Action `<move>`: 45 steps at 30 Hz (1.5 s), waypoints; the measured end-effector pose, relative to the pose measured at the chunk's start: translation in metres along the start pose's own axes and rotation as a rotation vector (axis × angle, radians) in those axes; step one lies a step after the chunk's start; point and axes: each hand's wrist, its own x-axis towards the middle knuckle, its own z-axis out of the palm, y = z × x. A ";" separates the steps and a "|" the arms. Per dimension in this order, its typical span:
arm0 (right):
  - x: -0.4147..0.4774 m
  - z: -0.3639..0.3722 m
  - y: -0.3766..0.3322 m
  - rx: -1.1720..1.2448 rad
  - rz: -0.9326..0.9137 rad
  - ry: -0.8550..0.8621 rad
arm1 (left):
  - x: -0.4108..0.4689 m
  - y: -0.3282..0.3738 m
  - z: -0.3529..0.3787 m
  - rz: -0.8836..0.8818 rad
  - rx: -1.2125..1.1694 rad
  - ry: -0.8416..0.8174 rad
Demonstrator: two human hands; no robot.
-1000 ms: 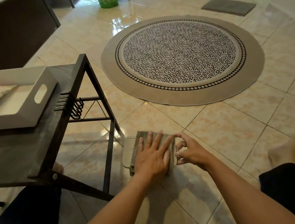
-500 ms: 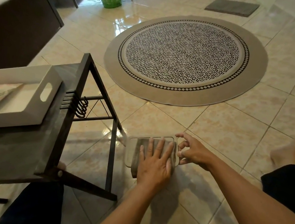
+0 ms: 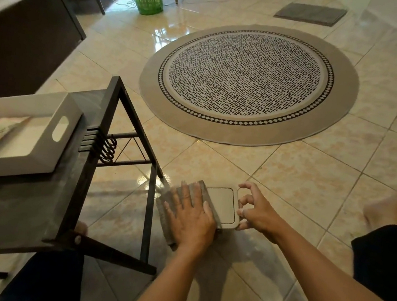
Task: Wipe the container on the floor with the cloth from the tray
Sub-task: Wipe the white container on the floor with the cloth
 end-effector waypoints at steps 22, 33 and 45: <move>0.023 -0.009 -0.020 -0.544 -0.061 0.047 | -0.002 0.017 0.014 0.208 0.033 -0.046; 0.001 0.000 -0.009 -0.275 0.134 -0.199 | 0.015 0.018 -0.013 0.309 -0.051 -0.168; 0.042 -0.004 -0.024 -0.110 0.101 -0.292 | 0.014 -0.023 -0.001 0.343 0.071 -0.045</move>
